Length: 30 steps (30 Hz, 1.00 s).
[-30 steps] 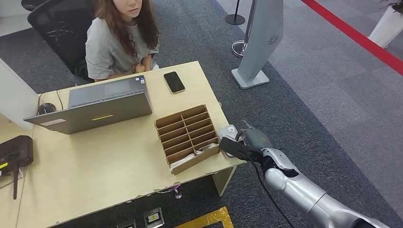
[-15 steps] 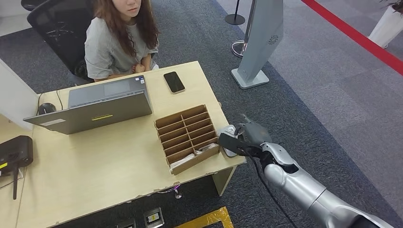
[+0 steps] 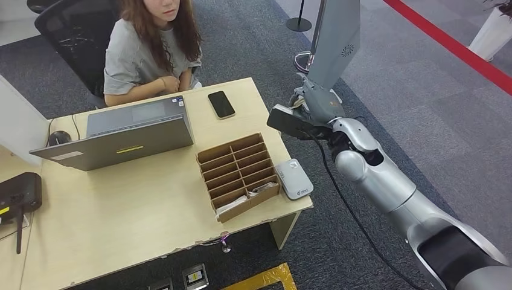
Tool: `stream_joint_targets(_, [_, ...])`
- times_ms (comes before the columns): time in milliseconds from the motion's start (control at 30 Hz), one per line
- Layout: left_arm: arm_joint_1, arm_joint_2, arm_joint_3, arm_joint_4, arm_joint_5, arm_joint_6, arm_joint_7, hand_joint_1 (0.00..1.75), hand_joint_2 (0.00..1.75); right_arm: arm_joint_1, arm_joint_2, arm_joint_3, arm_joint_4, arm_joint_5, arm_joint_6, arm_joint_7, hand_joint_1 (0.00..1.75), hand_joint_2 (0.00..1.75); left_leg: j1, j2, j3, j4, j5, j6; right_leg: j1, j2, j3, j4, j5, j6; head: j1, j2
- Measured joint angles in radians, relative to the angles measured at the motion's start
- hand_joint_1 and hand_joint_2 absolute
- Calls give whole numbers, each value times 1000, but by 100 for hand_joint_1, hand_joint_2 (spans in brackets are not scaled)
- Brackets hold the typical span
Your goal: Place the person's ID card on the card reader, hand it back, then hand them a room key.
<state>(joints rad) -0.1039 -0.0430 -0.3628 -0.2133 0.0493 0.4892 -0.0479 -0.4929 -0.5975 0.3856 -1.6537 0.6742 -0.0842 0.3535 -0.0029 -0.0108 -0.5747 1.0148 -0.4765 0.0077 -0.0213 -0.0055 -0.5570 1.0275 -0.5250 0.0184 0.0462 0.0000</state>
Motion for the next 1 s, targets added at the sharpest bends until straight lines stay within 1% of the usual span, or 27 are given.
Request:
stream_joint_targets(167, [-20, 1, -28, -2, -25, -15, 29, 0, 0, -150, 7, 53, 3, 12, 64, -2, 175, 175, 0, 0, -1, 0, 0, 0, 0, 0, 0, 0, 0, 0, 0, 0])
stream_joint_targets(300, [-35, 1, -51, -6, -30, -25, 49, 0, 0, -262, 39, 125, 33, 10, 86, -13, 175, 175, 0, -1, -2, 0, 0, 0, 1, 0, -1, 1, 0, 0, 0, 0])
stream_joint_targets(467, [-45, 5, -75, -8, -29, -25, 65, 0, 0, -397, 116, 231, 143, -3, 74, -51, 175, 175, 1, -2, -3, 0, 0, 0, 2, -1, -1, 1, 0, 0, 0, 0])
stream_joint_targets(633, [-47, 11, -94, -11, -19, -21, 73, 0, 0, -497, 208, 323, 297, -13, 36, -89, 175, 175, 2, -3, -3, 0, 1, -1, 2, -3, -1, 1, 0, 0, 0, 0])
stream_joint_targets(767, [-47, 14, -104, -12, -4, -17, 73, 0, 0, -541, 274, 372, 417, -32, 0, -114, 175, 175, 2, -4, -3, 0, 1, -1, 2, -4, -1, 1, 0, -1, 0, 0])
stream_joint_targets(933, [-44, 15, -114, -12, 10, -12, 73, 0, 0, -573, 345, 418, 554, -54, -34, -148, 175, 175, 2, -4, -3, 0, 1, -1, 2, -4, -1, 1, 0, -1, 0, 0])
stream_joint_targets(967, [-43, 15, -115, -12, 13, -10, 73, 0, 0, -576, 357, 425, 580, -57, -40, -156, 146, 175, 2, -4, -3, 0, 1, -1, 2, -4, -1, 1, 0, -1, 0, 0])
stream_joint_targets(1000, [-41, 15, -115, -12, 16, -9, 73, 0, 0, -578, 369, 432, 604, -60, -45, -162, 103, 175, 2, -4, -3, 0, 1, -1, 2, -4, -1, 0, 0, -1, 0, 0])
